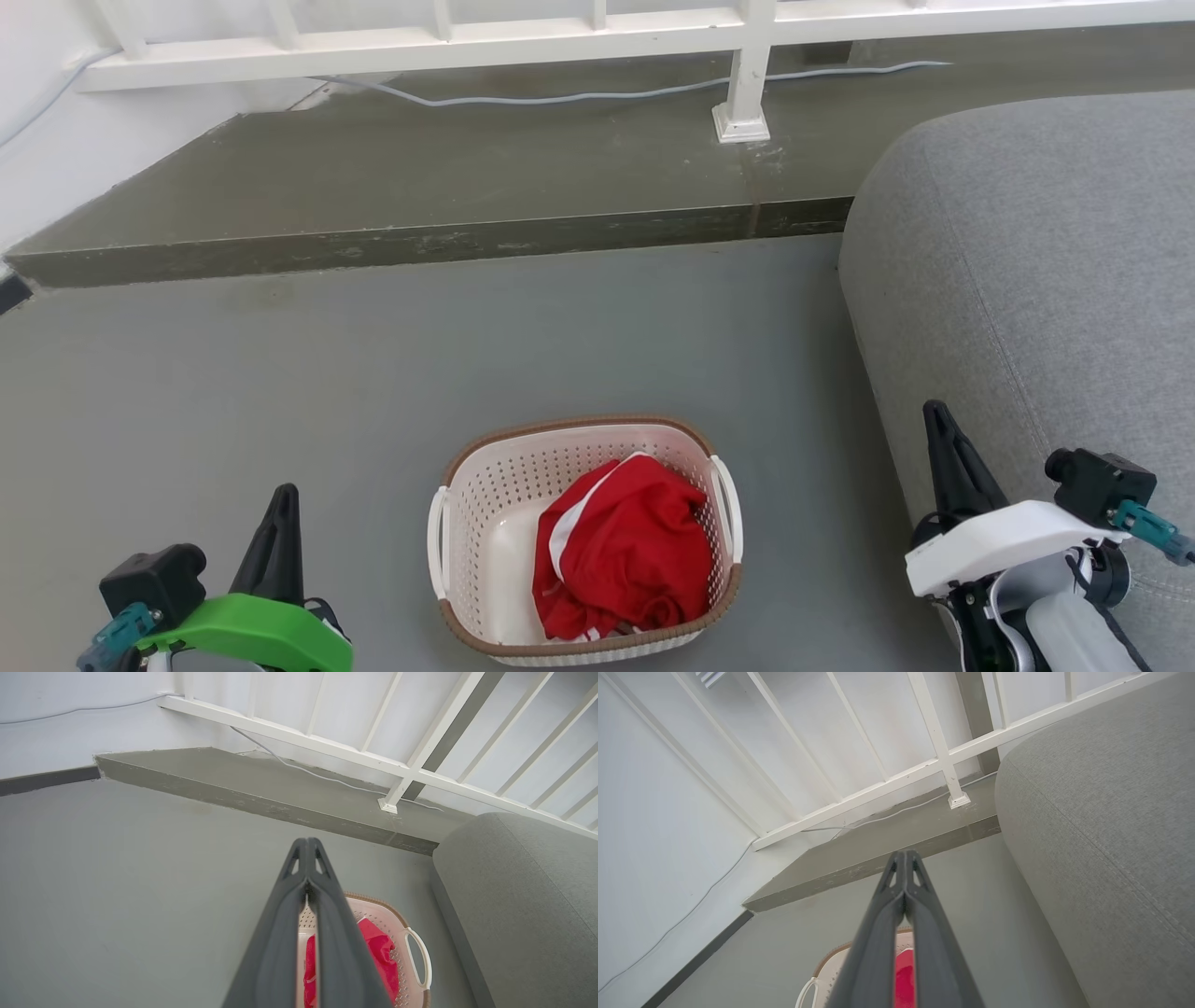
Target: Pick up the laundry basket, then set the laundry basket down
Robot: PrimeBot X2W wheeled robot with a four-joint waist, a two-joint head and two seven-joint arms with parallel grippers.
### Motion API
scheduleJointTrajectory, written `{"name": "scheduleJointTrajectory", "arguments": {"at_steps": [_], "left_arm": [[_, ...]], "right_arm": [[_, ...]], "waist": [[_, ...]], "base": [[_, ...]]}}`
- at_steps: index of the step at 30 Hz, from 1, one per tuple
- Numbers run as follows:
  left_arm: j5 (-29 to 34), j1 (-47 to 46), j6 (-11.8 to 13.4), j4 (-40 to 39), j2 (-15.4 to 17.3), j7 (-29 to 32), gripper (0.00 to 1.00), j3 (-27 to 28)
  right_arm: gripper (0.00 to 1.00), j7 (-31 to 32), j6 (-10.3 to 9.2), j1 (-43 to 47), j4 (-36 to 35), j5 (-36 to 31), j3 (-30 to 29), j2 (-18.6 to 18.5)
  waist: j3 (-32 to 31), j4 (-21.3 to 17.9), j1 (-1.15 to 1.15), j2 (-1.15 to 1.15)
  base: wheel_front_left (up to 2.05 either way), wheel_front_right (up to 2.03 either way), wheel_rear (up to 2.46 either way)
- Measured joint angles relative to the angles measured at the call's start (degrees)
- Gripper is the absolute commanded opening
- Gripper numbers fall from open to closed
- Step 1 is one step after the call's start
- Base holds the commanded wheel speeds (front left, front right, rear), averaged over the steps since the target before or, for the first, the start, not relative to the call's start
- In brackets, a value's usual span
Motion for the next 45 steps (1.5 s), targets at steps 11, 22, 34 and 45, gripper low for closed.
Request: {"name": "scheduleJointTrajectory", "arguments": {"at_steps": [11, 22, 34, 45], "left_arm": [[-7.6, 0.0, -1.4, 1.1, -0.8, 2.0, 0.0, 2.0], [-15.2, -0.2, -3.0, 2.0, -1.7, 3.8, 0.0, 4.0], [-23.2, -1.0, -4.5, 3.5, -2.5, 5.9, 0.0, 6.2], [-30.1, -1.7, -5.7, 4.8, -3.5, 7.3, 0.0, 8.0]], "right_arm": [[0.0, 2.1, 1.02, 0.0, 0.2, 7.9, -2.6, 0.5], [0.0, 4.2, 2.72, -0.1, 0.8, 16.0, -5.0, 0.8], [0.0, 6.3, 4.25, -0.8, 1.8, 24.9, -7.8, 1.4], [0.0, 7.9, 5.67, -1.0, 2.8, 32.1, -10.0, 2.1]], "waist": [[-0.3, 0.4, 0.0, 0.0], [-0.6, 0.8, 0.0, 0.0], [-0.9, 1.3, 0.0, 0.0], [-1.2, 1.6, 0.0, 0.0]], "base": [[0.0, 0.0, 0.0], [0.0, 0.0, 0.0], [0.0, 0.0, 0.0], [0.0, 0.0, 0.0]]}}
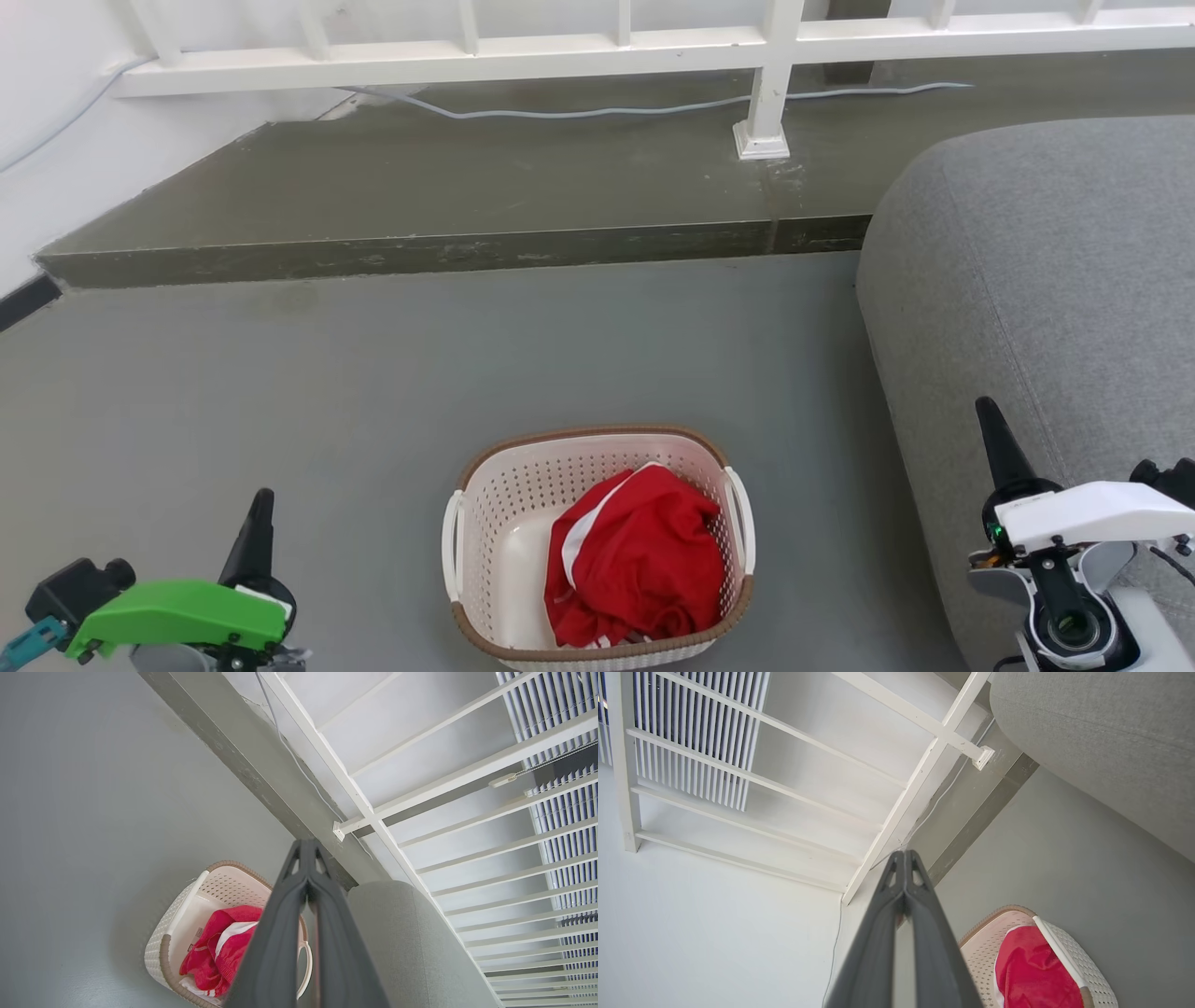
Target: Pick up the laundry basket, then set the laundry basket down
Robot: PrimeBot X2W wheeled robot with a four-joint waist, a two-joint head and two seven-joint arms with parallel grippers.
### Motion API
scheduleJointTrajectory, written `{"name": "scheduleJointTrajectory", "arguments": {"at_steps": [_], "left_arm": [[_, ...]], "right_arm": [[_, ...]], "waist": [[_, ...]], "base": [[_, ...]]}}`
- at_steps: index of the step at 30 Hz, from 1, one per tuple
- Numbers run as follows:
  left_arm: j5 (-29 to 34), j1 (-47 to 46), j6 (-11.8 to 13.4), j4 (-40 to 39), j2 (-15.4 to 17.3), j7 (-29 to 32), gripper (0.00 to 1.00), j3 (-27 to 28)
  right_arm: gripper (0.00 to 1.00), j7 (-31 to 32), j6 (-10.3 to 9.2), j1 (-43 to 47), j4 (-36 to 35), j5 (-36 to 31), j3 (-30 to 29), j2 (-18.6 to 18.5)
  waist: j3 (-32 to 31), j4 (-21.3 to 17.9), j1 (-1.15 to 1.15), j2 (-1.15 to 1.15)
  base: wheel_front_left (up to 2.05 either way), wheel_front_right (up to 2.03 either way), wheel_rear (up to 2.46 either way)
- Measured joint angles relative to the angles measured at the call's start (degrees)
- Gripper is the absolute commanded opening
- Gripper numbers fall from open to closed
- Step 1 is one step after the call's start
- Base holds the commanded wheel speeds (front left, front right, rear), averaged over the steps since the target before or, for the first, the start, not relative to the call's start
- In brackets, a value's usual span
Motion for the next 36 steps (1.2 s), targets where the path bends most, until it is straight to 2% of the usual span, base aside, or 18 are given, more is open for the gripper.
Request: {"name": "scheduleJointTrajectory", "arguments": {"at_steps": [36], "left_arm": [[-25.4, -3.6, -5.6, 4.4, -3.3, 5.6, 0.0, 6.8]], "right_arm": [[0.0, 6.2, 5.41, -2.2, 3.4, 26.7, -8.1, 2.1]], "waist": [[-1.1, 1.4, 0.0, 0.0]], "base": [[0.0, 0.0, 0.0]]}}
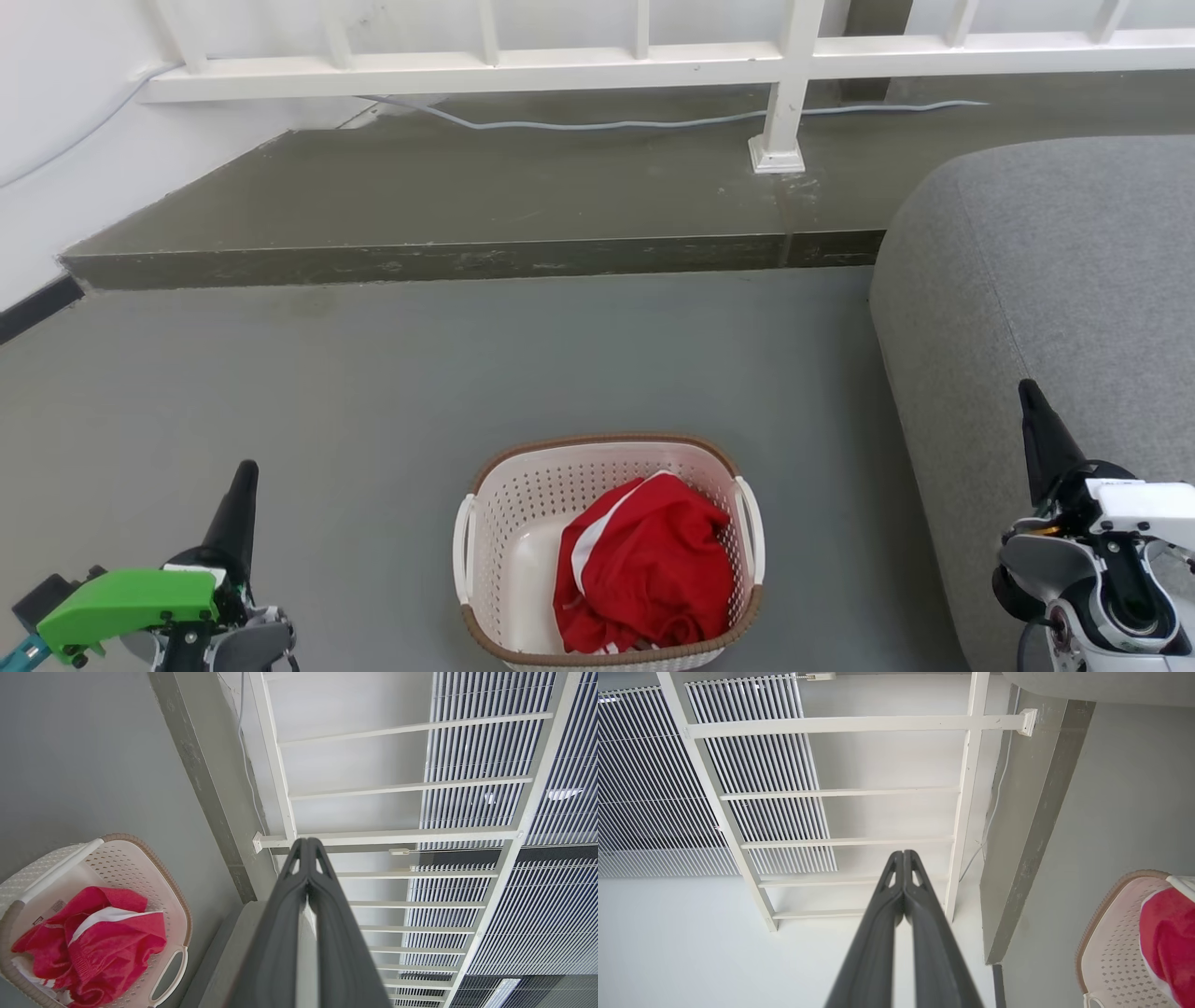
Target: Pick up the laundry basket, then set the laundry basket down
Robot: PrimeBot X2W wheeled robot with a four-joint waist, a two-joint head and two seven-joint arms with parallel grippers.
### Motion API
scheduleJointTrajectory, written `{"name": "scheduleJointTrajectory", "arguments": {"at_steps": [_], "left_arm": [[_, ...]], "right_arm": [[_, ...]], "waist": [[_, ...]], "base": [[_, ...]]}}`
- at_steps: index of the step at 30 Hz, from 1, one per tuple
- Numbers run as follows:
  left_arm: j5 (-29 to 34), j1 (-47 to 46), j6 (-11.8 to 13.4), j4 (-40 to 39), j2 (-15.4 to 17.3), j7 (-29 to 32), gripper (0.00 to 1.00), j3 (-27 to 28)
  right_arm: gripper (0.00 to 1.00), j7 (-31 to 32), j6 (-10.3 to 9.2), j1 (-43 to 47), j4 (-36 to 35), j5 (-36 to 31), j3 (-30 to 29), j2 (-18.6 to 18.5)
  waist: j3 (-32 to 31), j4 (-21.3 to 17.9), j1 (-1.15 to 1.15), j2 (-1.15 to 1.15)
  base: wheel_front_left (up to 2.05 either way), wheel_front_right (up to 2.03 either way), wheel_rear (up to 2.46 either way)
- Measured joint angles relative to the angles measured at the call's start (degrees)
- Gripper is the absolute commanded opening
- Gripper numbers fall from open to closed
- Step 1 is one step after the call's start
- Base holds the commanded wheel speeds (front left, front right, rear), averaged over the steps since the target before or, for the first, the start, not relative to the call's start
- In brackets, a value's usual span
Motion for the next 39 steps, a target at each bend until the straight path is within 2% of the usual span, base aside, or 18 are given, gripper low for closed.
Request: {"name": "scheduleJointTrajectory", "arguments": {"at_steps": [3, 39], "left_arm": [[-1.8, -0.5, -0.3, 0.1, -0.1, 0.1, 0.0, 0.3], [-1.8, -0.6, -0.6, 1.3, -0.2, 0.6, 0.0, 0.6]], "right_arm": [[0.0, 0.4, 0.41, -0.3, 0.2, 1.5, -0.5, 0.1], [0.0, 0.5, 0.51, -1.0, 1.0, 1.6, -0.8, 0.1]], "waist": [[0.0, 0.1, 0.0, 0.0], [-0.1, 0.1, 0.0, 0.0]], "base": [[0.0, 0.0, 0.0], [0.0, 0.0, 0.0]]}}
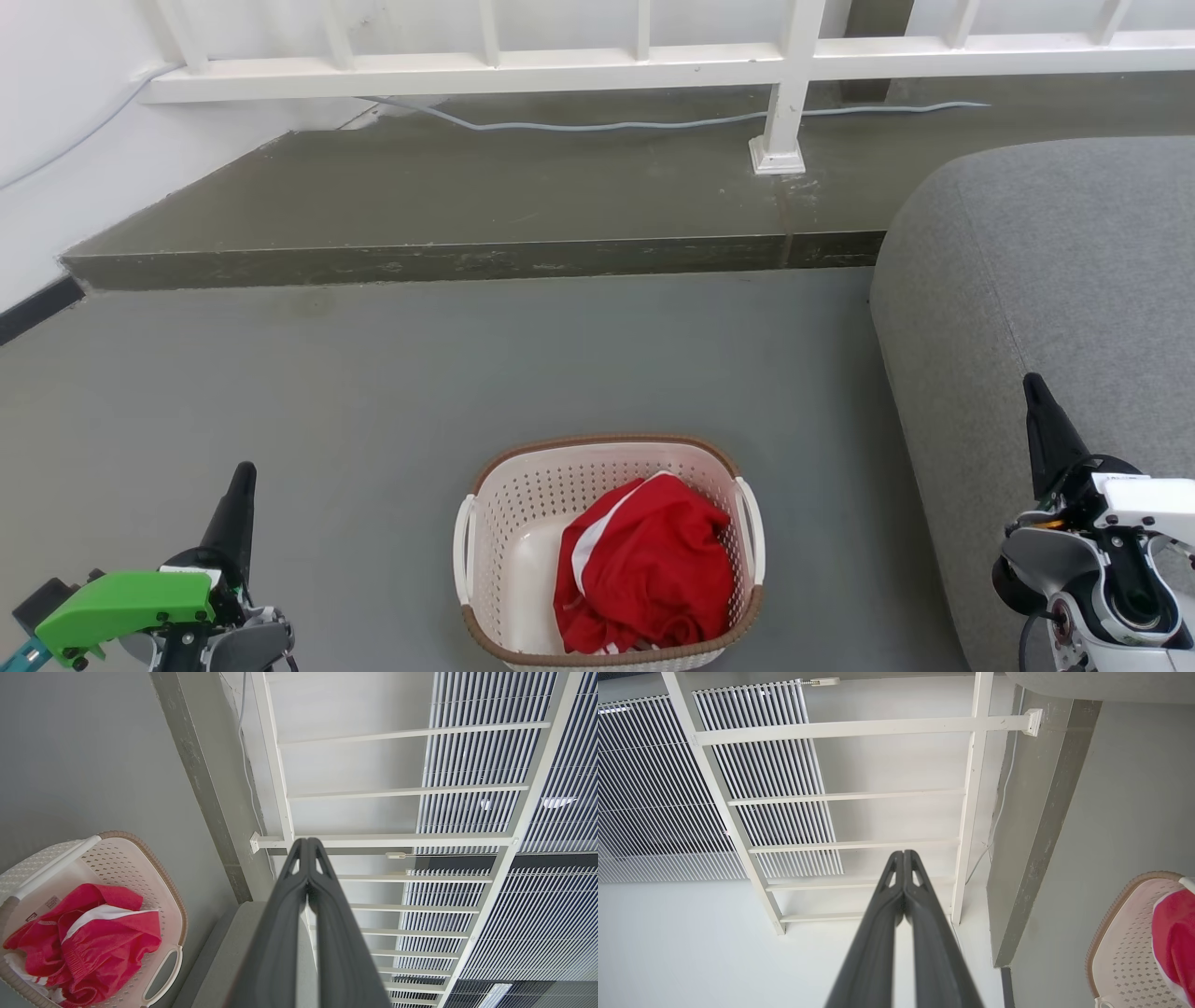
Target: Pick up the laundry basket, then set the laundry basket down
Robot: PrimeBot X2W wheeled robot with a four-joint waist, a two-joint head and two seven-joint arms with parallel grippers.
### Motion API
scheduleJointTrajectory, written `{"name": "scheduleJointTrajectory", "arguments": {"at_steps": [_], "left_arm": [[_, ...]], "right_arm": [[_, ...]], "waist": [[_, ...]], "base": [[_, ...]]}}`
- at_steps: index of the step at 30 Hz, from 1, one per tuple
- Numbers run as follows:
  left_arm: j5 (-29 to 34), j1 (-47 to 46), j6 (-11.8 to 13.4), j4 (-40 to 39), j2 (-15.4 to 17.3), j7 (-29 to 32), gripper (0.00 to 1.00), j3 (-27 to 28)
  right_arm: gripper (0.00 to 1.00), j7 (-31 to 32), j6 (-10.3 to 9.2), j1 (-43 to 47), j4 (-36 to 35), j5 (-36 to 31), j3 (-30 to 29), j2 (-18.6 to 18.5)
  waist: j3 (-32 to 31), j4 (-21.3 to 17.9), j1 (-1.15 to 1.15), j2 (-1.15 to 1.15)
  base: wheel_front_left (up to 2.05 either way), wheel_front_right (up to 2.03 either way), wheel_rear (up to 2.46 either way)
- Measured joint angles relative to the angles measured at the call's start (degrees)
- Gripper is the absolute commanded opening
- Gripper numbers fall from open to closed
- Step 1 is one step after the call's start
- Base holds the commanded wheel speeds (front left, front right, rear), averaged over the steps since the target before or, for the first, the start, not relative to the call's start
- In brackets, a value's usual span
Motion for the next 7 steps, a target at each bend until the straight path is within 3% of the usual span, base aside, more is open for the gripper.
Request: {"name": "scheduleJointTrajectory", "arguments": {"at_steps": [7], "left_arm": [[0.0, 0.0, 0.0, 0.1, 0.0, 0.0, 0.0, 0.1]], "right_arm": [[0.0, 0.0, 0.0, 0.0, 0.1, 0.0, -0.1, 0.0]], "waist": [[0.0, 0.0, 0.0, 0.0]], "base": [[0.0, 0.0, 0.0]]}}
